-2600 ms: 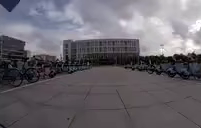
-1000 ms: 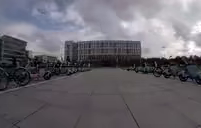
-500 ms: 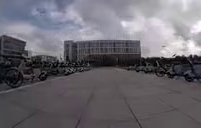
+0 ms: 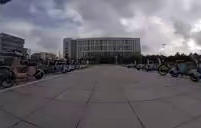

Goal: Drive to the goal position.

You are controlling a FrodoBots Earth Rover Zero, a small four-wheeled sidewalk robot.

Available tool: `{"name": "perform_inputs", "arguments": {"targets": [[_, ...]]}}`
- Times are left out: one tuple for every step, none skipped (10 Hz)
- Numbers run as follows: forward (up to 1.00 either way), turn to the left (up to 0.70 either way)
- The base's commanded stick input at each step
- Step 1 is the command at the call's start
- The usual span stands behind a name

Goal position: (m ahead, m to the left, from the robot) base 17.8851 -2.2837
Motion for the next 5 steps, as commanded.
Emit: {"name": "perform_inputs", "arguments": {"targets": [[0.70,0.00],[0.70,0.00],[0.70,0.00],[0.70,0.00],[0.70,0.00]]}}
